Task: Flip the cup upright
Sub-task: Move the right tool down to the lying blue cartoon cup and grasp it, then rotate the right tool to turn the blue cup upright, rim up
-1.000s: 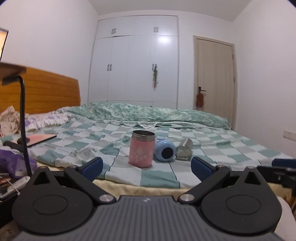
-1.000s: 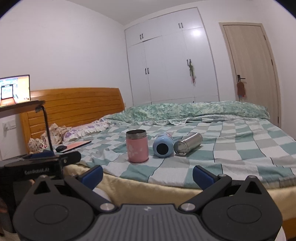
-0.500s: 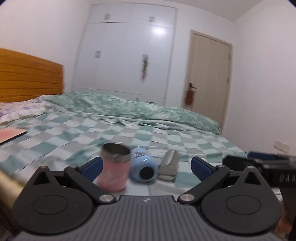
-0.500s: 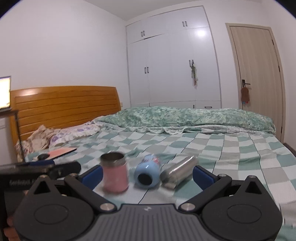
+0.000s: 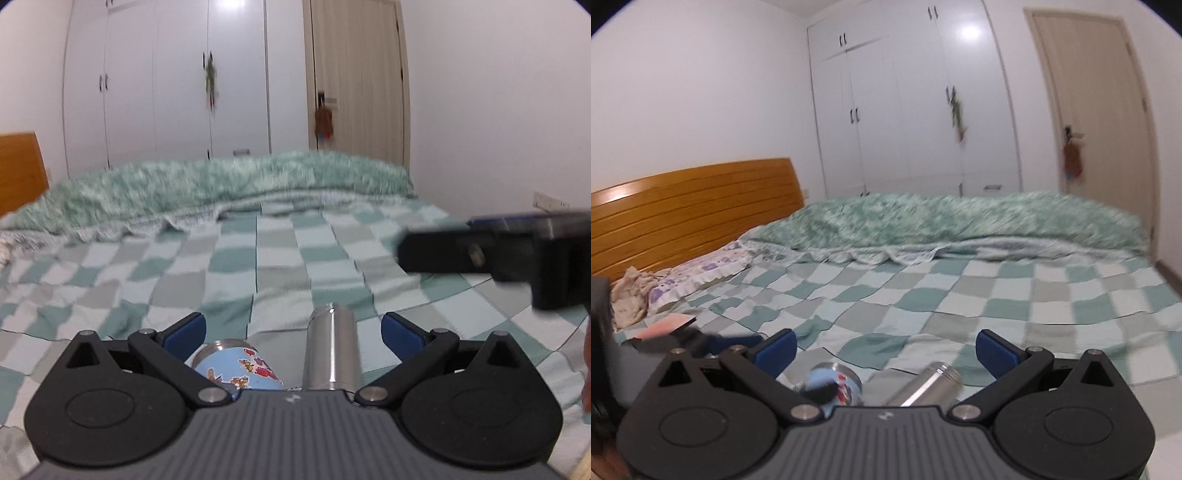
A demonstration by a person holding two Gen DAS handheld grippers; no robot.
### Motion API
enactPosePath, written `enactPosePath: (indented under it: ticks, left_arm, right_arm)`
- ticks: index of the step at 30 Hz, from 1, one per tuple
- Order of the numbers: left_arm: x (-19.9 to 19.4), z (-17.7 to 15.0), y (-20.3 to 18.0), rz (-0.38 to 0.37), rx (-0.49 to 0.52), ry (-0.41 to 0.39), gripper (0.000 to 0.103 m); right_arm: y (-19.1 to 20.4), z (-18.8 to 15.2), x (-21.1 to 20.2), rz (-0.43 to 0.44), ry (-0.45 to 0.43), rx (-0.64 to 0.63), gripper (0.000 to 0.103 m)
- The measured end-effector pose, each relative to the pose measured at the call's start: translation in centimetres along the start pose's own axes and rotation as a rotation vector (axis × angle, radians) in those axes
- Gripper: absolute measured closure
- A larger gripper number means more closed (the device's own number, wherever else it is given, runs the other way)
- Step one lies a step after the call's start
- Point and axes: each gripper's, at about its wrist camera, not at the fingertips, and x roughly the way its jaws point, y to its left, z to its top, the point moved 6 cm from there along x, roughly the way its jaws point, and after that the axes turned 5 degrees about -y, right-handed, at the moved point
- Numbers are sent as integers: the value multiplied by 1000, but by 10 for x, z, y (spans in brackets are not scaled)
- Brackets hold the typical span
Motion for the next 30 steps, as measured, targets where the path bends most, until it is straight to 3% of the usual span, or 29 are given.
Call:
enactPosePath:
  ticks: [4, 11, 15, 20, 25, 27, 29, 30]
  left_arm:
    - [32, -13, 17, 6, 22, 46, 0]
    - [71, -23, 62, 111, 68, 144, 0]
    - [77, -39, 81, -5, 70, 227, 0]
    - [89, -54, 107, -136, -145, 310, 0]
    - [90, -59, 103, -168, -181, 348, 0]
    - [86, -61, 102, -187, -187, 362, 0]
    - [80, -65, 98, -207, -188, 382, 0]
    - [79, -65, 97, -208, -184, 379, 0]
  right_arm:
    - [-5, 4, 61, 98, 82, 81, 0]
    - [-10, -28, 152, 140, 319, 228, 0]
    - [9, -44, 190, 231, 452, 219, 0]
    - [23, -75, 220, 243, 597, 218, 4]
    - [40, -85, 221, 240, 614, 146, 7]
    - [43, -85, 220, 245, 613, 153, 14]
    - [44, -84, 217, 276, 614, 189, 28]
    - [44, -82, 215, 282, 610, 197, 28]
